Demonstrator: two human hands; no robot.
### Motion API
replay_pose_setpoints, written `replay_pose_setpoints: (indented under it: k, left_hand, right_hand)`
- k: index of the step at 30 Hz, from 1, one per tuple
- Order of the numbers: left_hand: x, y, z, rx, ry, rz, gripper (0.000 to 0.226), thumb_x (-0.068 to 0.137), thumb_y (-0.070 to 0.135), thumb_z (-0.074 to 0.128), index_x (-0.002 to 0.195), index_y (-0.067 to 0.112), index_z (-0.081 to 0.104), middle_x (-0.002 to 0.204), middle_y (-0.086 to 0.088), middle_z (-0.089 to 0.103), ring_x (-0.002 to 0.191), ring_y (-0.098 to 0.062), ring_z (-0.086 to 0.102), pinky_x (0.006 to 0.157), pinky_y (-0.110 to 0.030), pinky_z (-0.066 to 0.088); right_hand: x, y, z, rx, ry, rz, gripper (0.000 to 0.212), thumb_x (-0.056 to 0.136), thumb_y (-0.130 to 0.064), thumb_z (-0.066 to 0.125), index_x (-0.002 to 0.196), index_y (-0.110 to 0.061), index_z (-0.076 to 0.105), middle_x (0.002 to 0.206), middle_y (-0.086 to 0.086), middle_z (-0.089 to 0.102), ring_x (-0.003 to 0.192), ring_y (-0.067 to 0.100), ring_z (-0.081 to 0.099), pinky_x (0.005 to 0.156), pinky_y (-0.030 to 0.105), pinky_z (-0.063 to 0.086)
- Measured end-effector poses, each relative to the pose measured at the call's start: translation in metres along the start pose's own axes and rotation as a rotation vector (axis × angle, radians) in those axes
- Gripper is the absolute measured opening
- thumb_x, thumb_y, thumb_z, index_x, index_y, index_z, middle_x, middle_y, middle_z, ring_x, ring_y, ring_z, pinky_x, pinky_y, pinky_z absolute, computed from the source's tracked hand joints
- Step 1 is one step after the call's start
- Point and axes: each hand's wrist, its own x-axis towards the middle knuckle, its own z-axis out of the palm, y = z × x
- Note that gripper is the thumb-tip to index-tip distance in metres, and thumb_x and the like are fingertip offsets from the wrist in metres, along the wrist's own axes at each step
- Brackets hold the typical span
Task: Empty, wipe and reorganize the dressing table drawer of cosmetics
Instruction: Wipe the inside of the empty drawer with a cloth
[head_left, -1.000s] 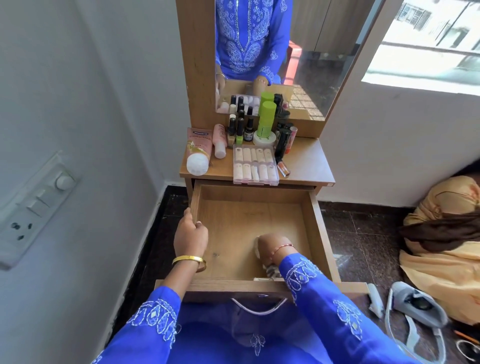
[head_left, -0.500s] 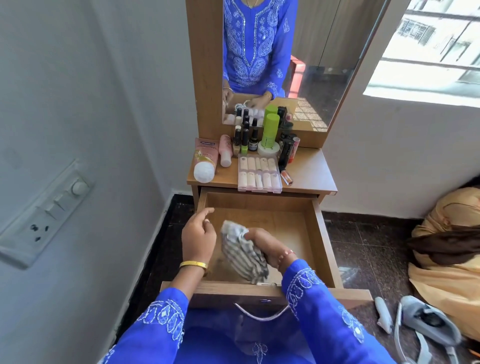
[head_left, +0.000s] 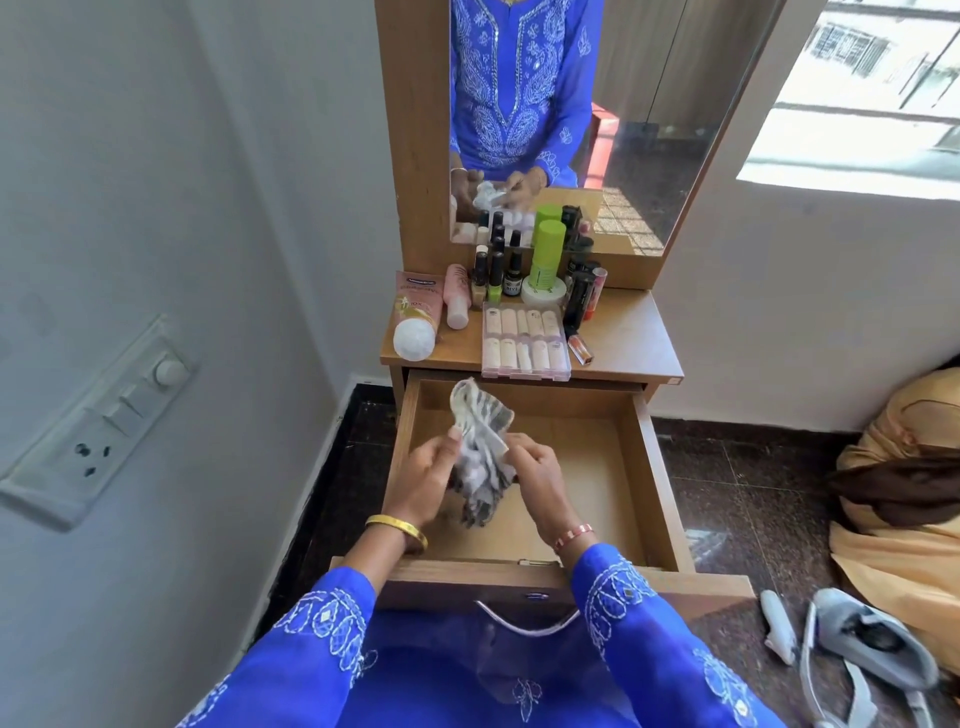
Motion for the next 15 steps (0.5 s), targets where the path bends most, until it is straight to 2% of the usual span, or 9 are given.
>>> replay_pose_setpoints:
  k: [2,4,6,8,10,12,15]
  left_hand:
    - [-0.001,0.003,0.000,-0.130,-0.055,-0.073,0.080,0.066,0.084,0.034,0.104,0.020,0.061,0.098,-0.006,0.069,0.092,-0.017,0.066,0.080,-0.026,0.053]
    - [-0.001,0.008,0.001,-0.184,-0.049,-0.120,0.061,0.080,0.065,0.043,0.110,0.015,0.060,0.099,-0.005,0.068,0.089,-0.014,0.065,0.074,-0.021,0.052]
    - [0.001,0.010,0.002,-0.199,0.040,-0.158,0.032,0.087,0.034,0.056,0.108,0.011,0.061,0.100,-0.009,0.068,0.086,-0.019,0.065,0.076,-0.026,0.053]
    - [0.002,0.011,0.001,-0.234,0.108,-0.193,0.017,0.088,0.014,0.058,0.103,0.009,0.061,0.096,-0.011,0.068,0.080,-0.020,0.065,0.069,-0.024,0.055]
    - [0.003,0.012,0.000,-0.278,0.132,-0.238,0.014,0.089,0.007,0.053,0.101,0.007,0.060,0.088,-0.010,0.067,0.074,-0.017,0.064,0.058,-0.020,0.053]
    - [0.005,0.010,-0.001,-0.316,0.119,-0.273,0.015,0.089,0.007,0.050,0.099,0.005,0.060,0.091,-0.014,0.066,0.072,-0.020,0.063,0.056,-0.022,0.051]
    - [0.005,0.011,-0.001,-0.367,0.117,-0.296,0.015,0.088,0.007,0.048,0.096,0.007,0.061,0.093,-0.017,0.066,0.076,-0.027,0.064,0.063,-0.028,0.051]
  right_hand:
    - [-0.001,0.002,0.002,-0.129,-0.026,-0.027,0.029,0.083,-0.015,0.048,0.098,-0.003,0.070,0.108,0.004,0.053,0.099,0.019,0.056,0.083,0.032,0.050]
    - [-0.003,0.004,0.005,-0.293,-0.059,-0.098,0.034,0.081,-0.019,0.047,0.103,-0.006,0.071,0.112,0.005,0.049,0.109,0.023,0.051,0.092,0.037,0.049]
    - [-0.006,0.003,0.007,-0.369,-0.084,-0.150,0.042,0.073,-0.023,0.043,0.098,-0.006,0.073,0.110,0.003,0.050,0.107,0.016,0.049,0.091,0.031,0.047]
    - [-0.008,-0.001,0.009,-0.253,-0.054,-0.124,0.042,0.071,-0.019,0.041,0.093,-0.002,0.073,0.104,0.001,0.054,0.095,0.009,0.052,0.081,0.021,0.045]
    - [-0.006,-0.005,0.006,-0.077,0.051,-0.066,0.033,0.078,-0.009,0.043,0.092,0.000,0.071,0.093,0.001,0.059,0.081,0.009,0.053,0.069,0.019,0.045]
    - [-0.001,-0.005,0.000,-0.031,0.157,-0.036,0.024,0.084,0.002,0.049,0.100,-0.003,0.065,0.084,0.000,0.058,0.076,0.011,0.052,0.066,0.021,0.047]
    - [0.002,-0.003,-0.008,-0.037,0.111,0.028,0.032,0.084,-0.008,0.064,0.115,-0.012,0.057,0.091,0.002,0.057,0.081,0.011,0.054,0.072,0.020,0.049]
